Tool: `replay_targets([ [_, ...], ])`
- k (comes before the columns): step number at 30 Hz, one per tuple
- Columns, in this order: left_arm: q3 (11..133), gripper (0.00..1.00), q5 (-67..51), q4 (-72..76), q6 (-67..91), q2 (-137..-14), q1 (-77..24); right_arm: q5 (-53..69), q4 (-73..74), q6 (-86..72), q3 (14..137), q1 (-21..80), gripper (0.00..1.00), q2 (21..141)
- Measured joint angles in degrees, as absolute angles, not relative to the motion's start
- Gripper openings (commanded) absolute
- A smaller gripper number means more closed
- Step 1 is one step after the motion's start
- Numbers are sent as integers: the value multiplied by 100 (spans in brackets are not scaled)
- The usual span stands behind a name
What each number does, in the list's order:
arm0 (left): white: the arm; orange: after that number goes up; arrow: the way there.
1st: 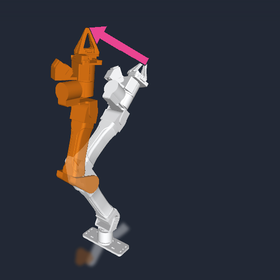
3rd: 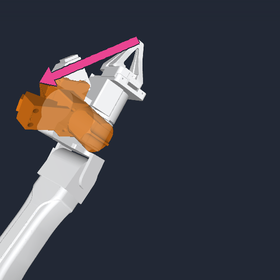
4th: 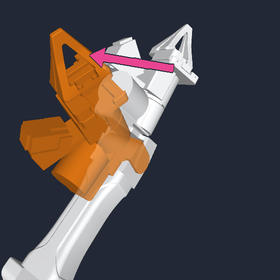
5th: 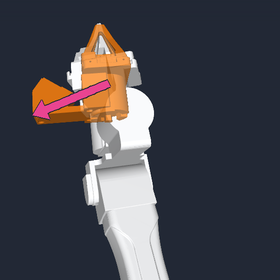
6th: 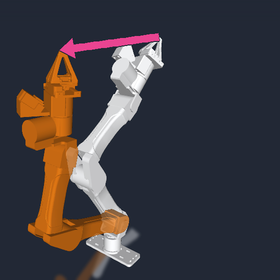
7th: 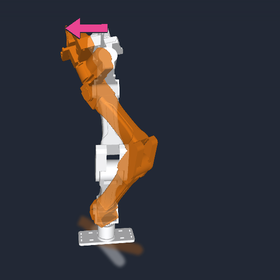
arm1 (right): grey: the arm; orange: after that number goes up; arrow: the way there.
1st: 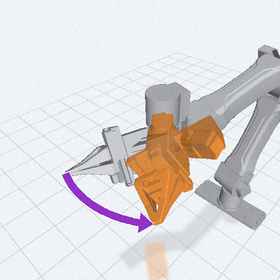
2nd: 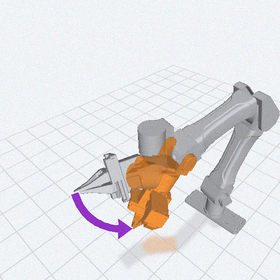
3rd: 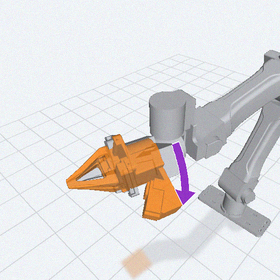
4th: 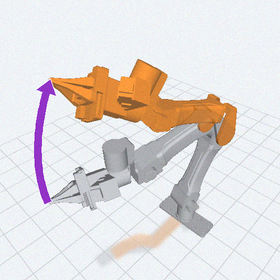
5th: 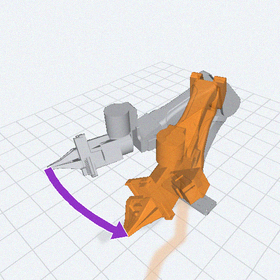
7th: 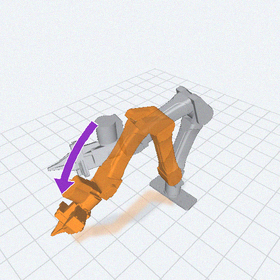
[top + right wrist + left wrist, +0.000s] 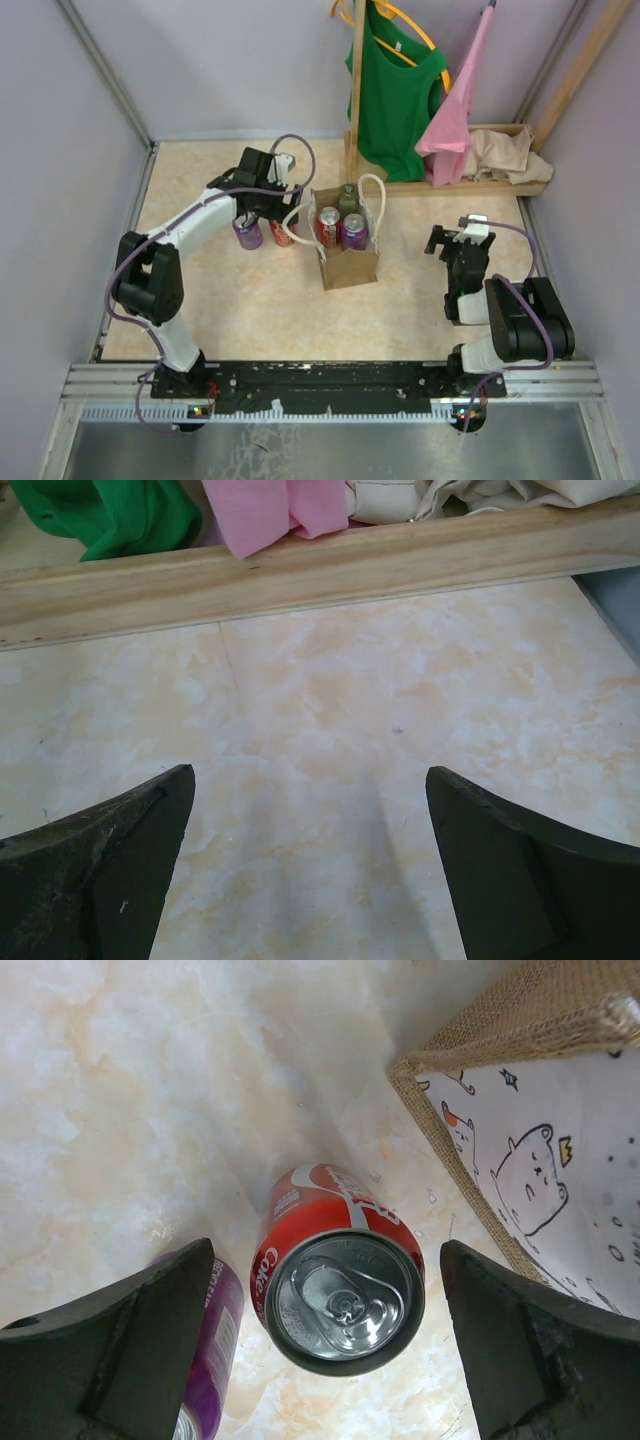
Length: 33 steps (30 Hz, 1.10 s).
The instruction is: Take the beverage out of the canvas bag
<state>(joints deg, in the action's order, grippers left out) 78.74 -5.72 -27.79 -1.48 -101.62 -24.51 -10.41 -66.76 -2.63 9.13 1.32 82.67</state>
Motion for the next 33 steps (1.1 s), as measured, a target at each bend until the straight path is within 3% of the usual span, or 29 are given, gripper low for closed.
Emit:
replay_targets([
  [15, 8750, 98, -454, -2324, -502, -9393, -2563, -1041, -6676, -263, 913, 132, 99, 8267],
  [22, 8412, 98, -854, -1253, -1319, -8578, -3435, -1041, -6676, -263, 913, 132, 99, 8267],
  [33, 8383, 99, -1031, -1391, -1992, -10103, -4421, -1041, -6676, -263, 913, 132, 99, 8267],
])
